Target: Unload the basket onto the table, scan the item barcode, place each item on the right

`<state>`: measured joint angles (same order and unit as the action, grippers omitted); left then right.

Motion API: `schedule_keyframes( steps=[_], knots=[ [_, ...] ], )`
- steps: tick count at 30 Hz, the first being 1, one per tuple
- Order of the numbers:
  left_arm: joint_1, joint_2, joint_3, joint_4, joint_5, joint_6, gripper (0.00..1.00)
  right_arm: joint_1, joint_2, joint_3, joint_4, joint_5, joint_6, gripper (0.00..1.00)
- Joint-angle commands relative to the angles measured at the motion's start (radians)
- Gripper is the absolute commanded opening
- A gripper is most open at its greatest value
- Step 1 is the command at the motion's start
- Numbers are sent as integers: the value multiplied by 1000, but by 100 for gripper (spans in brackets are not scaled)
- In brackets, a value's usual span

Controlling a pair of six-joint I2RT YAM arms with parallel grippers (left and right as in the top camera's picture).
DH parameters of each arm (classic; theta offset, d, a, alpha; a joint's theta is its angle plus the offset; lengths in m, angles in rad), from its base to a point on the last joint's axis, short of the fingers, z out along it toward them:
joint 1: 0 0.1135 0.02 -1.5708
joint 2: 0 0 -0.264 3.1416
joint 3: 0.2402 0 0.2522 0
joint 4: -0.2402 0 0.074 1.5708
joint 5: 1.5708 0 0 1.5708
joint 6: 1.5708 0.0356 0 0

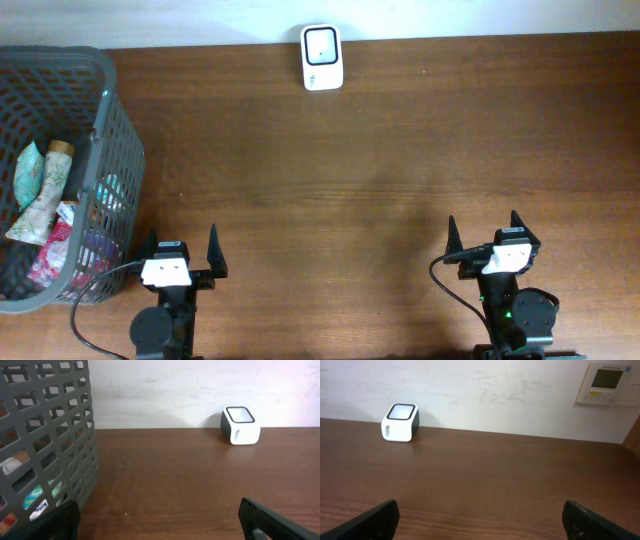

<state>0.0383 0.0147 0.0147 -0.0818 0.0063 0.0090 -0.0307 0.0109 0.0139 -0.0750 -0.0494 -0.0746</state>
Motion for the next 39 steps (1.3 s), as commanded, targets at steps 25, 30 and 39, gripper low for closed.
schedule_keyframes(
  steps=[25, 30, 39],
  knots=[
    [-6, -8, -6, -2, -11, 22, 99, 5, -5, -8, -3, 9, 11, 99],
    [-6, -8, -5, 173, 98, 22, 99, 5, -5, -8, -3, 9, 11, 99],
    [-3, 116, 279, 531, 218, 41, 99, 5, -5, -8, -3, 8, 11, 99]
  ],
)
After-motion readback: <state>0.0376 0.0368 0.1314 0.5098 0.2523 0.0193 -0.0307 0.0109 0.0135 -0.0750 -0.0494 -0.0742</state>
